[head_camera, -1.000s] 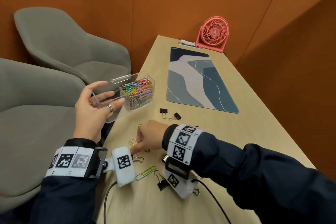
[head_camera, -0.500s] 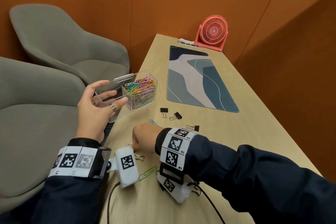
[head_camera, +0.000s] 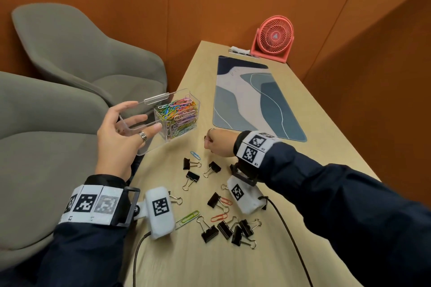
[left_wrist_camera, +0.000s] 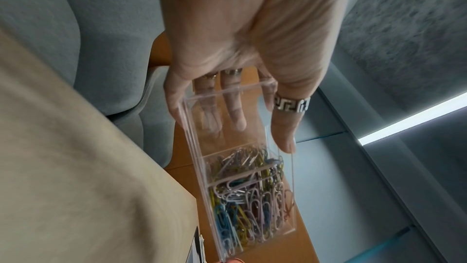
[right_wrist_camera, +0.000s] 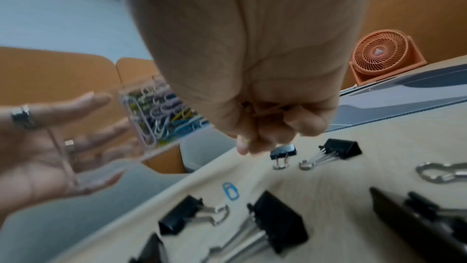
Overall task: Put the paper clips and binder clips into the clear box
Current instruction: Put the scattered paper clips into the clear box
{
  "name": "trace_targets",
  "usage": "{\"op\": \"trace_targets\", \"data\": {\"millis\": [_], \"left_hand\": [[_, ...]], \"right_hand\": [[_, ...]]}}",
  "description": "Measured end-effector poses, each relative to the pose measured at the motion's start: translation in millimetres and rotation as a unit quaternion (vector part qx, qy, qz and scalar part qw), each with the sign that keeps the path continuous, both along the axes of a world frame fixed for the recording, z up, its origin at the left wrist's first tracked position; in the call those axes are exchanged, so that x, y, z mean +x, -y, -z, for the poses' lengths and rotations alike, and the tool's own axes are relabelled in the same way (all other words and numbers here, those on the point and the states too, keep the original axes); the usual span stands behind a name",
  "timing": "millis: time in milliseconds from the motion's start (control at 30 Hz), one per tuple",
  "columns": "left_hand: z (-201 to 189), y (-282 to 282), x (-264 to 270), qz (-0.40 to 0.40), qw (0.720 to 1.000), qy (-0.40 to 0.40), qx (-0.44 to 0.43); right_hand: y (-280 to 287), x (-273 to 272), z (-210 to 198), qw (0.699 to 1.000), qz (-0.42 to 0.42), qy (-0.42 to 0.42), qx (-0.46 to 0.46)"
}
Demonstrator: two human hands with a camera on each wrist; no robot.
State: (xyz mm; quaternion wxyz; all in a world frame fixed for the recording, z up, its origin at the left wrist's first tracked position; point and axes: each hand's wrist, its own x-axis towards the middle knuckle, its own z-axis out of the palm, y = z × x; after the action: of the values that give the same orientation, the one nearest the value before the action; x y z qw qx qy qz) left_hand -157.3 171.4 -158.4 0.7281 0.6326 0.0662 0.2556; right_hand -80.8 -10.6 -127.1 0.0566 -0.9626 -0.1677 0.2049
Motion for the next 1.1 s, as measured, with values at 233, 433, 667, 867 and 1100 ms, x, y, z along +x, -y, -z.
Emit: {"op": "trace_targets", "data": {"millis": [233, 433, 667, 867, 1100], "left_hand": [[2, 0, 1, 0.001, 1.0, 0.0, 0.009], [4, 0, 3, 0.013, 1.0, 0.006, 0.002], [0, 1, 0, 0.057, 0.998, 0.012, -0.013], [0, 10, 0, 0.14, 0.99, 0.017, 0.017], [-5, 23, -4, 0.22, 0.974, 0.018, 0.044]], "right_hand": [[-21, 10, 17, 0.998, -0.026, 0.001, -0.054], [-21, 17, 26, 0.999, -0.01, -0.008, -0.04], [16, -5, 1, 0.998, -0.019, 0.043, -0.031], [54, -22, -56, 0.96, -0.045, 0.269, 0.062], [36, -43, -83, 0.91, -0.201, 0.362, 0.0]]}}
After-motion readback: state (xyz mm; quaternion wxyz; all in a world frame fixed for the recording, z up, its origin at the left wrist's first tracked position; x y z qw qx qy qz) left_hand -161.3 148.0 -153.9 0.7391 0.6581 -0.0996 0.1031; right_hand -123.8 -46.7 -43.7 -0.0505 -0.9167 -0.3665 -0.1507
